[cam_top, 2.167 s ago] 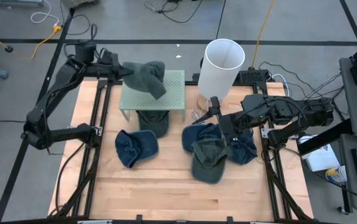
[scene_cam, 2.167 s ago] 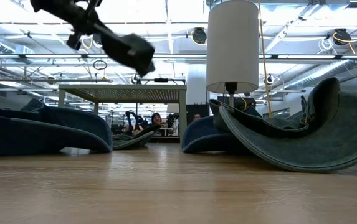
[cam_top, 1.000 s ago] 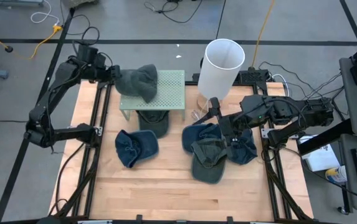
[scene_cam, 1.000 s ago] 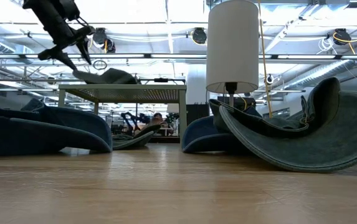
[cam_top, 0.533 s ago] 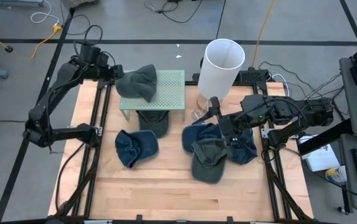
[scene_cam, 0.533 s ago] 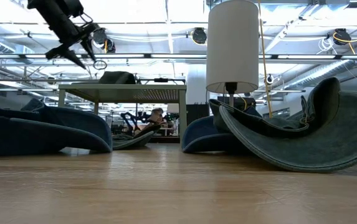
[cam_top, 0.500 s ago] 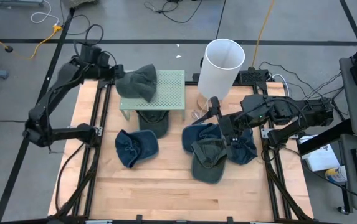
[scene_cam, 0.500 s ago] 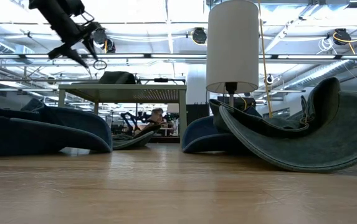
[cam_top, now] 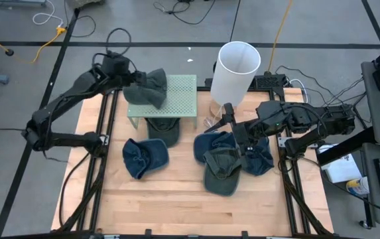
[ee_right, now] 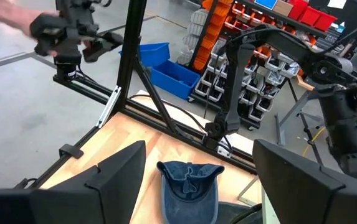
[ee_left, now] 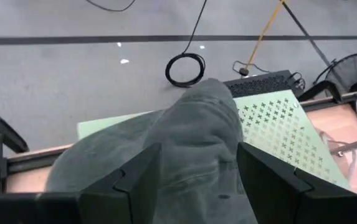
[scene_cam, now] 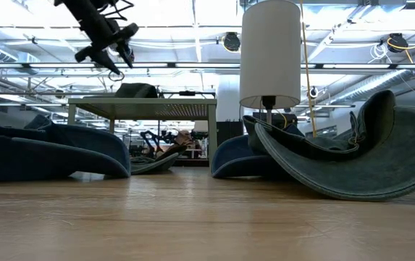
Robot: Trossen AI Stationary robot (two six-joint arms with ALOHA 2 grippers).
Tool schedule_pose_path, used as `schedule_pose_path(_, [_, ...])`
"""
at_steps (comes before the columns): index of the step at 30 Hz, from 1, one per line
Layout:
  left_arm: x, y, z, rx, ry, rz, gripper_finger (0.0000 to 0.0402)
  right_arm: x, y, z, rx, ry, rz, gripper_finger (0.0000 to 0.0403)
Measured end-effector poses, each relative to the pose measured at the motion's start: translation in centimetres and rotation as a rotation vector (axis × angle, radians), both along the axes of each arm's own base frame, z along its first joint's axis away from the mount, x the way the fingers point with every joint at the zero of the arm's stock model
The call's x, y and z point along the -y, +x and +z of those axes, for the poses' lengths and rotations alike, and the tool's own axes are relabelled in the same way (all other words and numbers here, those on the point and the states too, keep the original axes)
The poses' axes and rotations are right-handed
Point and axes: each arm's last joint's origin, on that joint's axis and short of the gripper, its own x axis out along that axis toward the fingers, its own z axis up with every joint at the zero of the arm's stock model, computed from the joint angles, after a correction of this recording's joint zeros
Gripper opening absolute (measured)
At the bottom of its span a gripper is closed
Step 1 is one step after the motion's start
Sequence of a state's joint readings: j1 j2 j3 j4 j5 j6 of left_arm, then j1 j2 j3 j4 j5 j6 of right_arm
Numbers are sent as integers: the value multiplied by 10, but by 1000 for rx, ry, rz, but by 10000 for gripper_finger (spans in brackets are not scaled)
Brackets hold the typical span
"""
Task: Pick & Place hat
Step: Put the right gray cap on the shelf
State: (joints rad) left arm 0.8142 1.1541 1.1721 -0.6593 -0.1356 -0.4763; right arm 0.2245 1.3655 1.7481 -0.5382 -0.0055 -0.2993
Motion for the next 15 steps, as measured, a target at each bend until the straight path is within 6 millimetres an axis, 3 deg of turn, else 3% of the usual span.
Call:
schedule_pose_path(8, [-4, 36, -25, -87, -36, -11, 212, 0, 0, 0, -5, 32, -8, 288])
schedule_pose_path(15, [6, 48, -34, -144, -70, -36, 212, 0, 0, 0, -3, 28, -7, 288])
